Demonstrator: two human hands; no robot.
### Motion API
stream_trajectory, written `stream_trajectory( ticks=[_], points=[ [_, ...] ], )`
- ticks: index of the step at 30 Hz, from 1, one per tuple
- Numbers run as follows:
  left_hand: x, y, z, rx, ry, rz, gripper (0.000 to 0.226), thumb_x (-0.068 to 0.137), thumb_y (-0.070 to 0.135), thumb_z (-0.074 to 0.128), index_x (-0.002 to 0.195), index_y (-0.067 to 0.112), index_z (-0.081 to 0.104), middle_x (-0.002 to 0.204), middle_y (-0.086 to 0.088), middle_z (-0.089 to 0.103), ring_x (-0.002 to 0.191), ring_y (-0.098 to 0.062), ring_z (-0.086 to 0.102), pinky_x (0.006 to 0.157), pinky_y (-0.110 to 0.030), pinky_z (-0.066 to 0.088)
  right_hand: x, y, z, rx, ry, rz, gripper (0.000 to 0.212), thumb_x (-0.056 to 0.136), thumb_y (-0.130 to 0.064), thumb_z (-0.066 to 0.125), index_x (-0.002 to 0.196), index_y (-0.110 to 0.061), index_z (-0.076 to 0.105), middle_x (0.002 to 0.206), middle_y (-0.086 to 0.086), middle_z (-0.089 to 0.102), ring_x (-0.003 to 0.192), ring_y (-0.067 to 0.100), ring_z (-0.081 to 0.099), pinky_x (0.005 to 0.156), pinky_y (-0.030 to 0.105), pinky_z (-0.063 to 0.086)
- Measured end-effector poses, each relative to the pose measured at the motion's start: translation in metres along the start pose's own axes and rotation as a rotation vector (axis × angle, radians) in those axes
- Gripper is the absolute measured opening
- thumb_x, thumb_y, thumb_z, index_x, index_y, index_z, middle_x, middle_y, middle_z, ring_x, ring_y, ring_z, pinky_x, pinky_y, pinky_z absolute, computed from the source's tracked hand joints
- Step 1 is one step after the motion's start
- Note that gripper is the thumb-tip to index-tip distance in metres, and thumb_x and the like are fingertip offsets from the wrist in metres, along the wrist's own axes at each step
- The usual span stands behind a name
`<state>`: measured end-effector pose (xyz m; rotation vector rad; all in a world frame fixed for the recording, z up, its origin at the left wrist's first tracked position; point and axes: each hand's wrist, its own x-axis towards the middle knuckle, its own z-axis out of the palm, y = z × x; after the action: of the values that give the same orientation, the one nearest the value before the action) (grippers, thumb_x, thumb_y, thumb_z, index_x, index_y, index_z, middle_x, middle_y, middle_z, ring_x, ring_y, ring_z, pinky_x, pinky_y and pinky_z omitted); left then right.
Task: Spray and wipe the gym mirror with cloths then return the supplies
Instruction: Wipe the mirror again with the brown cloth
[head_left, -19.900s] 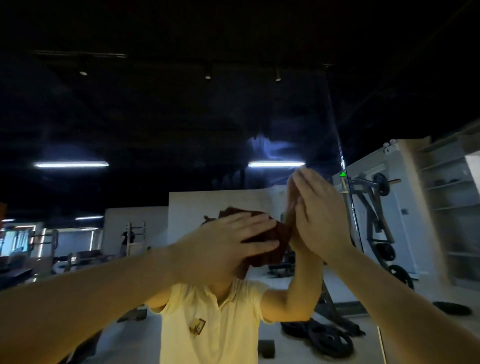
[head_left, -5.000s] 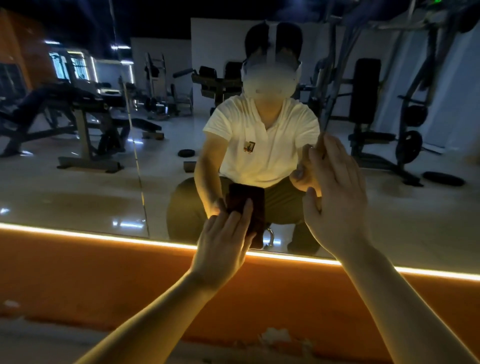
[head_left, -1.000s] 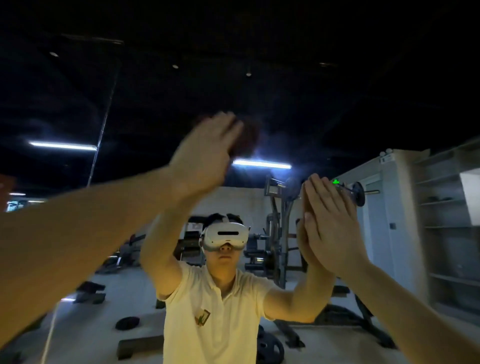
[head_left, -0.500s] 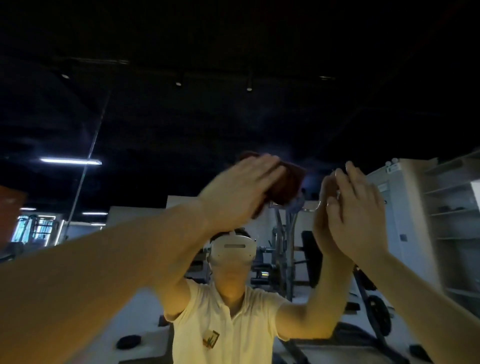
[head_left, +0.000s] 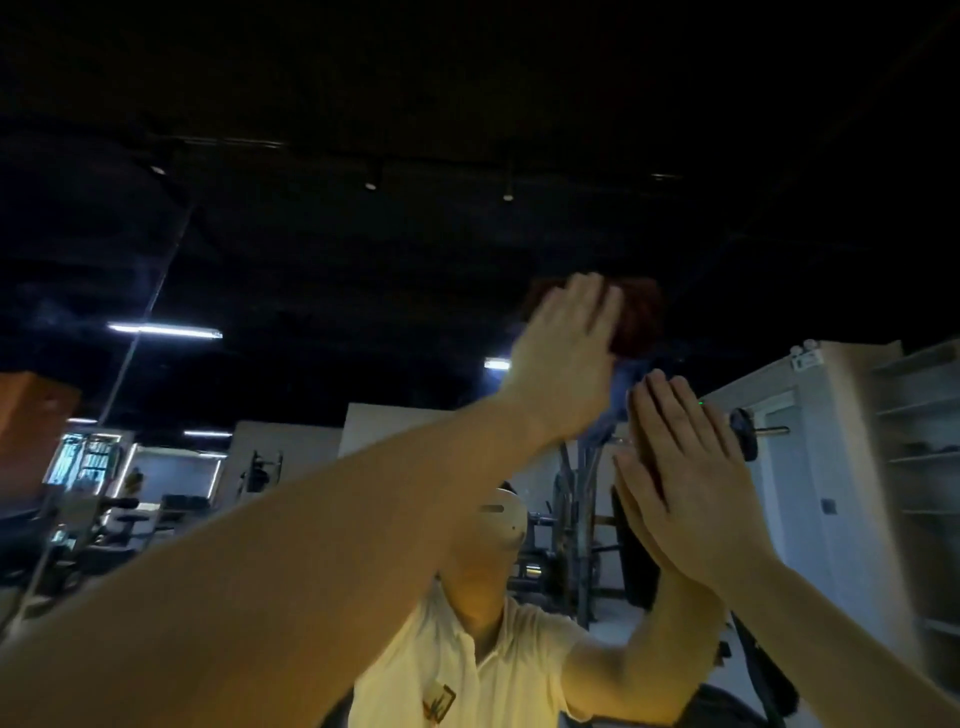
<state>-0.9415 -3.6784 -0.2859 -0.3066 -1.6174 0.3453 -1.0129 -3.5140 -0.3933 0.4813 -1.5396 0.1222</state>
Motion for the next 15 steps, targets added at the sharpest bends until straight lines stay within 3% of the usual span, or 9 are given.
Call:
stream_trajectory(
  ticks=[2, 4, 7, 9, 12, 15],
  points=[
    [-0.015, 0.004, 0.001, -0.018, -0.057, 0.143, 0.067, 0.108, 0.037, 0.04, 0.165, 0.01, 0.018, 0.172, -0.015, 0.014, 0.16, -0.028, 0.011, 0.125, -0.036, -0.007, -0.001, 0.002, -0.001, -0.001, 0.012, -0.004, 0.067, 0.11, -0.051, 0.012, 0.162, -0.011, 0.025, 0.169, 0.011, 0.023, 0.159, 0.024, 0.012, 0.126, 0.053, 0.016],
    [-0.027, -0.023, -0.008, 0.016, -0.062, 0.161, 0.071, 0.105, 0.038, 0.048, 0.165, 0.015, 0.019, 0.173, -0.011, 0.014, 0.16, -0.026, 0.011, 0.125, -0.037, -0.006, -0.001, -0.001, 0.0, -0.015, 0.012, 0.011, 0.067, 0.11, -0.049, 0.011, 0.162, -0.011, 0.023, 0.17, 0.011, 0.02, 0.16, 0.023, 0.01, 0.126, 0.054, 0.016],
    [-0.049, -0.094, -0.027, 0.017, -0.047, -0.065, 0.074, 0.098, 0.031, 0.06, 0.163, 0.015, 0.027, 0.169, -0.011, 0.023, 0.156, -0.03, 0.025, 0.131, -0.046, 0.014, -0.003, -0.008, 0.003, -0.02, -0.01, 0.069, 0.065, 0.108, -0.045, 0.013, 0.164, -0.012, 0.018, 0.172, 0.008, 0.013, 0.16, 0.021, 0.004, 0.127, 0.056, 0.016],
    [-0.076, -0.14, -0.04, 0.033, -0.014, -0.275, 0.067, 0.101, 0.032, 0.054, 0.16, 0.017, 0.028, 0.166, -0.012, 0.028, 0.151, -0.031, 0.032, 0.126, -0.051, 0.028, -0.003, -0.018, 0.006, -0.007, -0.01, 0.133, 0.064, 0.107, -0.042, 0.014, 0.163, -0.011, 0.018, 0.172, 0.009, 0.014, 0.16, 0.023, 0.005, 0.126, 0.057, 0.017],
    [-0.103, -0.15, -0.044, 0.097, 0.019, -0.551, 0.066, 0.109, 0.04, 0.03, 0.163, 0.004, 0.016, 0.17, -0.022, 0.018, 0.158, -0.036, 0.016, 0.129, -0.052, 0.017, -0.004, -0.028, 0.008, -0.005, -0.015, 0.193, 0.063, 0.109, -0.04, 0.013, 0.164, -0.01, 0.014, 0.172, 0.01, 0.01, 0.16, 0.025, 0.003, 0.127, 0.054, 0.012],
    [-0.095, -0.095, -0.031, 0.076, 0.073, -0.623, 0.069, 0.109, 0.041, 0.024, 0.164, 0.003, 0.009, 0.171, -0.025, 0.011, 0.159, -0.038, 0.011, 0.13, -0.051, 0.013, -0.005, -0.03, 0.005, -0.004, -0.029, 0.178, 0.063, 0.109, -0.042, 0.013, 0.164, -0.011, 0.01, 0.172, 0.01, 0.008, 0.16, 0.024, 0.002, 0.128, 0.052, 0.008]
  ],
)
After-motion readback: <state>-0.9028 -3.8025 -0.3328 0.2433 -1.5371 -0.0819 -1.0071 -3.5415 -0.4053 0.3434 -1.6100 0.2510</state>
